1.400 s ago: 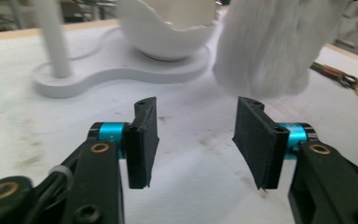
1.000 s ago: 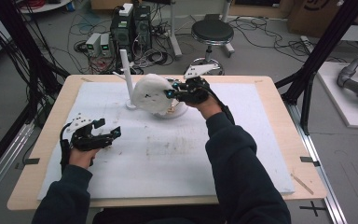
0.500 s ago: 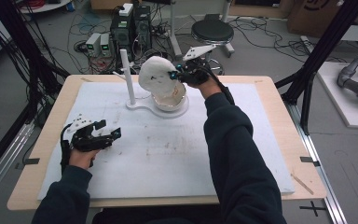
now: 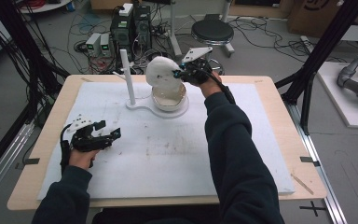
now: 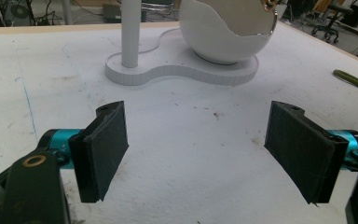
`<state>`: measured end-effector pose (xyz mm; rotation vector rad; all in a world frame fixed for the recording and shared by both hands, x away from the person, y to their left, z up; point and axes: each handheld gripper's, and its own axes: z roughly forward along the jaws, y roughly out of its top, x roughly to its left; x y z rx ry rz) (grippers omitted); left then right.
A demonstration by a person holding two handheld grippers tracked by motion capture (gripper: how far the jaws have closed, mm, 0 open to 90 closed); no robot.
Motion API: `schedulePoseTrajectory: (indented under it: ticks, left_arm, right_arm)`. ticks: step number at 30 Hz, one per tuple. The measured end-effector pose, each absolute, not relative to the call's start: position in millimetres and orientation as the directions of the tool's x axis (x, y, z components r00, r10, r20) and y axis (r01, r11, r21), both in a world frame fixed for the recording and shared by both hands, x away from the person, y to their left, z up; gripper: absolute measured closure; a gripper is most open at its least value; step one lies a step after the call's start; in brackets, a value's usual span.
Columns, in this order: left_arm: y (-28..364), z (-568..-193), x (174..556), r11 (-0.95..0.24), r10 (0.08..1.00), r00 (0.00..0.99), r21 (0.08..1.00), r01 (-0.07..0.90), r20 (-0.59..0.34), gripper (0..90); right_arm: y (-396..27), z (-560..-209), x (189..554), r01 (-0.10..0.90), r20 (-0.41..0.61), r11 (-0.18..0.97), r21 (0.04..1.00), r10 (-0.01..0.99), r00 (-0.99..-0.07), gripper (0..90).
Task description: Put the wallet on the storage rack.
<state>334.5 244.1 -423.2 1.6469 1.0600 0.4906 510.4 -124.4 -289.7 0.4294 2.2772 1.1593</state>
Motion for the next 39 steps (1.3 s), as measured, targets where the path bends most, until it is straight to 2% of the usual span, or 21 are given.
schedulePoseTrajectory:
  ticks: [8,10,16,21,26,30,31,34,37,38,39]
  left_arm:
    - [245,-424,335,-0.037,0.834,0.515,0.913,0.407,-0.196,20.9]
    - [245,-424,335,-0.032,0.834,0.514,0.912,0.409,-0.201,21.1]
    - [245,-425,336,-0.03,0.834,0.51,0.906,0.421,-0.209,21.2]
    - [246,-424,335,-0.025,0.833,0.51,0.907,0.42,-0.213,21.3]
    - [246,-424,335,-0.017,0.832,0.51,0.908,0.418,-0.219,21.6]
    - [246,-424,335,-0.016,0.83,0.512,0.908,0.418,-0.221,21.7]
    - [246,-424,335,-0.015,0.83,0.512,0.909,0.417,-0.221,21.7]
    - [246,-424,335,-0.015,0.827,0.516,0.911,0.413,-0.221,21.7]
    - [246,-423,334,-0.006,0.829,0.513,0.916,0.402,-0.22,21.5]
    - [246,-422,334,0.001,0.832,0.508,0.917,0.399,-0.222,20.4]
    - [247,-421,334,0.009,0.834,0.503,0.918,0.396,-0.225,19.3]
  right_arm:
    - [-126,-295,514,0.054,-0.321,0.599,0.799,0.5,-0.804,76.7]
    - [-125,-300,513,0.047,-0.364,0.662,0.748,0.468,-0.805,76.6]
    - [-123,-310,509,0.028,-0.423,0.738,0.674,0.416,-0.805,76.9]
    - [-110,-325,507,-0.018,-0.493,0.82,0.572,0.326,-0.807,77.3]
    - [-97,-339,508,0.005,-0.532,0.866,0.5,0.312,-0.787,78.0]
    - [-99,-341,507,0.027,-0.476,0.857,0.515,0.312,-0.822,76.9]
    - [-101,-341,506,0.039,-0.454,0.847,0.53,0.322,-0.831,73.8]
    - [-115,-336,500,0.14,-0.336,0.751,0.645,0.443,-0.831,50.2]
    - [-136,-330,488,0.188,-0.255,0.65,0.737,0.524,-0.813,43.6]
    - [-143,-327,483,0.227,-0.216,0.621,0.75,0.554,-0.804,39.3]
    - [-150,-324,478,0.269,-0.179,0.59,0.761,0.589,-0.788,38.6]
